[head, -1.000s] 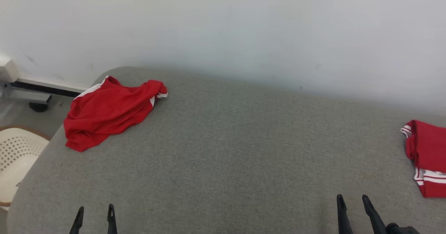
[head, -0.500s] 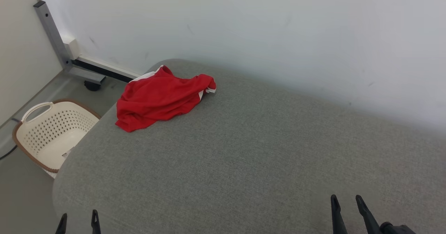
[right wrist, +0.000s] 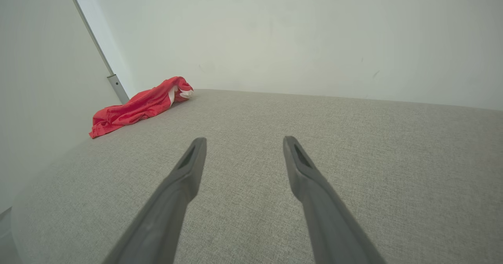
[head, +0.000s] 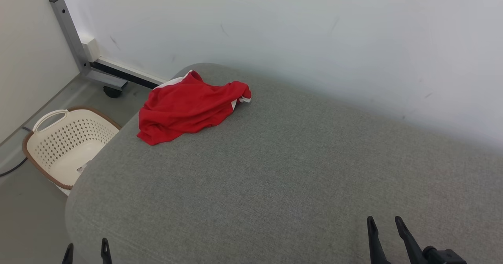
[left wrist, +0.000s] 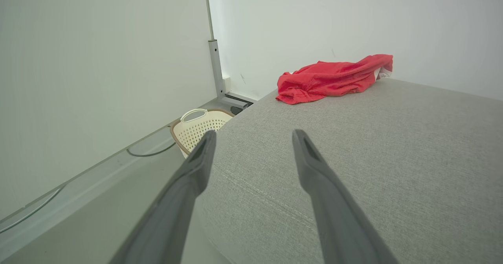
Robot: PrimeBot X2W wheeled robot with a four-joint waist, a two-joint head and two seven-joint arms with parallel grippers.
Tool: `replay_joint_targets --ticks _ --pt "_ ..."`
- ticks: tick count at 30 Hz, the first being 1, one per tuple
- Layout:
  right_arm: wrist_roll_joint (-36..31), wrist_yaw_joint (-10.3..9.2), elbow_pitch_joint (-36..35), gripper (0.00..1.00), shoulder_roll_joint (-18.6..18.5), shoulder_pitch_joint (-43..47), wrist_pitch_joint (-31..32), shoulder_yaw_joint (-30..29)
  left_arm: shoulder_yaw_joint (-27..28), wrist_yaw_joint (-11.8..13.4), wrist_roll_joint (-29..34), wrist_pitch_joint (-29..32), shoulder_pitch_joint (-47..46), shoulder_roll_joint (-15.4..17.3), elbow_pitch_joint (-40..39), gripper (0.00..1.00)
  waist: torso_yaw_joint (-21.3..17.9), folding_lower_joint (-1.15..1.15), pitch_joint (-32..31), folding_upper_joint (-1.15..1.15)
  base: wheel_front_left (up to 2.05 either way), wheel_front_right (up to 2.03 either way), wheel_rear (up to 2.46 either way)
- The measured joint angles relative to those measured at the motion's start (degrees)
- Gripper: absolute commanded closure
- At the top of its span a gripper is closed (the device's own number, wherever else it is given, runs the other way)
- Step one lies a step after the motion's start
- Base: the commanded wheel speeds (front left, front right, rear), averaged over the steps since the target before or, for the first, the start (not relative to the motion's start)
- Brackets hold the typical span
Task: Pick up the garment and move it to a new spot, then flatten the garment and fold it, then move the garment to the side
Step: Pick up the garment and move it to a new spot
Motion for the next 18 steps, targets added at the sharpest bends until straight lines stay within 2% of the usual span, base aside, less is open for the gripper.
replay_joint_targets --ticks 5,8,12,18 --pt "-0.29 0.0 -0.24 0.0 0.01 0.23 0.0 0.11 0.54 -0.7 -1.87 0.0 -2.61 0.19 1.68 0.0 -0.74 0.0 -0.43 0.0 0.0 0.0 0.0" --pt "-0.69 0.0 -0.48 0.0 0.0 -0.72 0.0 0.48 1.26 -1.3 -3.11 0.0 -6.2 1.35 3.15 0.0 -1.93 0.0 -0.4 0.0 0.0 0.0 0.0" --pt "-1.42 0.0 -1.72 0.0 0.04 -5.58 0.0 1.78 2.07 -2.11 -5.05 0.32 -12.77 4.25 5.16 0.0 -4.2 0.0 0.35 0.0 0.0 0.0 0.0" --pt "-2.27 0.0 -3.37 0.0 0.05 -12.45 -0.01 5.47 3.5 -3.01 -6.82 1.79 -25.76 10.37 8.2 0.0 -8.17 0.0 3.93 0.0 0.0 0.0 0.0"
